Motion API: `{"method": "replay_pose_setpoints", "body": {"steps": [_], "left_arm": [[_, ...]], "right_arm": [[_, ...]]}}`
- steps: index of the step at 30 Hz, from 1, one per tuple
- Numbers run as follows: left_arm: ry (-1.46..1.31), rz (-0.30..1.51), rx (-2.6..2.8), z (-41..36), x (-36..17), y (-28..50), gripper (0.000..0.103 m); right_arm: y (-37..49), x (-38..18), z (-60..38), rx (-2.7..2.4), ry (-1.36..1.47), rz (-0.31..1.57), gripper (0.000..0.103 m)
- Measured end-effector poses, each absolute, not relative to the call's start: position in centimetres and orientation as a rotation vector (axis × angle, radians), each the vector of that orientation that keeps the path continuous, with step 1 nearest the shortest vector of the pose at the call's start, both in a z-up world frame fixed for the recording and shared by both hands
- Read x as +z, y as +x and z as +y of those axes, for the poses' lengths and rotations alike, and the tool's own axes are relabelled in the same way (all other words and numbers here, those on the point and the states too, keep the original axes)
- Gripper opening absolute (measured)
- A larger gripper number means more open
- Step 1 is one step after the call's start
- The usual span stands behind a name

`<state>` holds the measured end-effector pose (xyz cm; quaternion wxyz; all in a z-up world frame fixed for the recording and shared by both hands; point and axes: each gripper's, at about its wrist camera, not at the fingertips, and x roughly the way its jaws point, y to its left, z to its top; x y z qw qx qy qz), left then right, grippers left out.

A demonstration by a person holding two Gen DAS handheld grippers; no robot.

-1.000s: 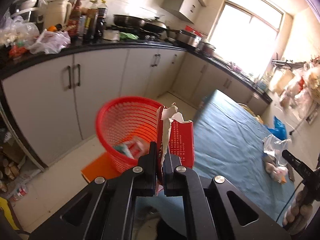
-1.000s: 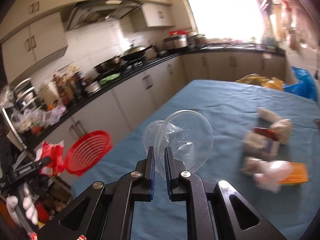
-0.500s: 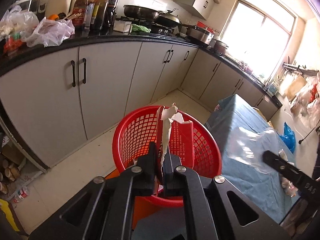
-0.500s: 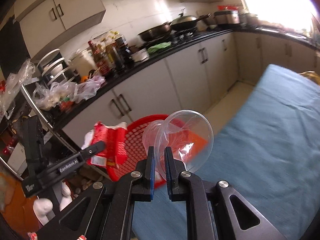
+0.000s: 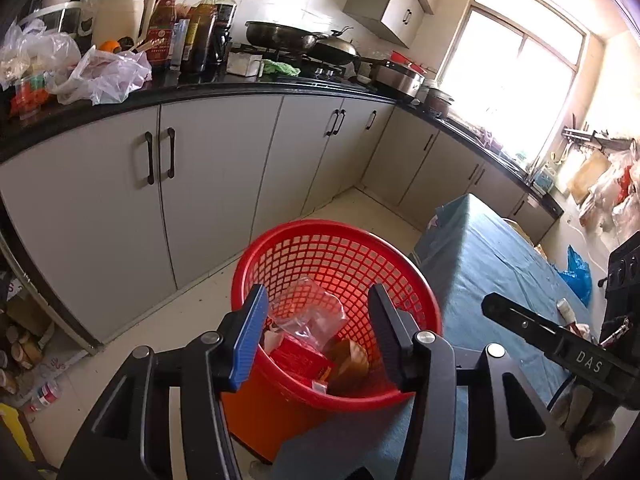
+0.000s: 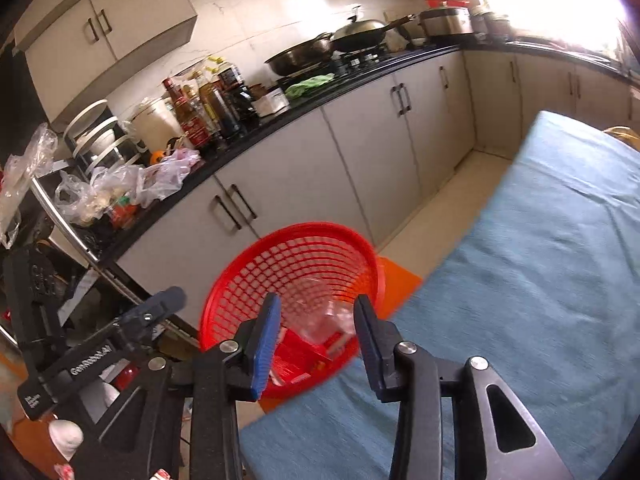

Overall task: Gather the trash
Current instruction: 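Move both tools back toward the remaining trash on the table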

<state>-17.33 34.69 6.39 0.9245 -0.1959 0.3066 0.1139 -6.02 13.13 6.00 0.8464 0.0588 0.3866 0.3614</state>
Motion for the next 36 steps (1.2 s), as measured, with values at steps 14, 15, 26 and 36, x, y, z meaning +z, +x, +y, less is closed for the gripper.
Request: {"method": "replay_pose_setpoints", "body": {"steps": [14,15,26,36], "left_arm": [[-0.268,0.606,0.197,27.6,9.3,-20.5,0.064],[-0.259,0.605,0.191,27.0,9.4,-20.7,0.064],[-0.163,0.660,0.092,20.3,9.0,-21.2,0.065],[-0.112,0.714,-0.002,15.1,7.6,-20.2,0.066]], "right_arm": [[-10.0,6.7,3.6,0.637,0.140,0.776,0.057],[-10.3,6.6,2.8,0.628,0.143,0.776,0.058],[-13.6,6.6,-9.6,0.445,0.199,0.740,0.060],[-15.6,7.6,-25.6,0.131,0.303,0.679,0.067]]}}
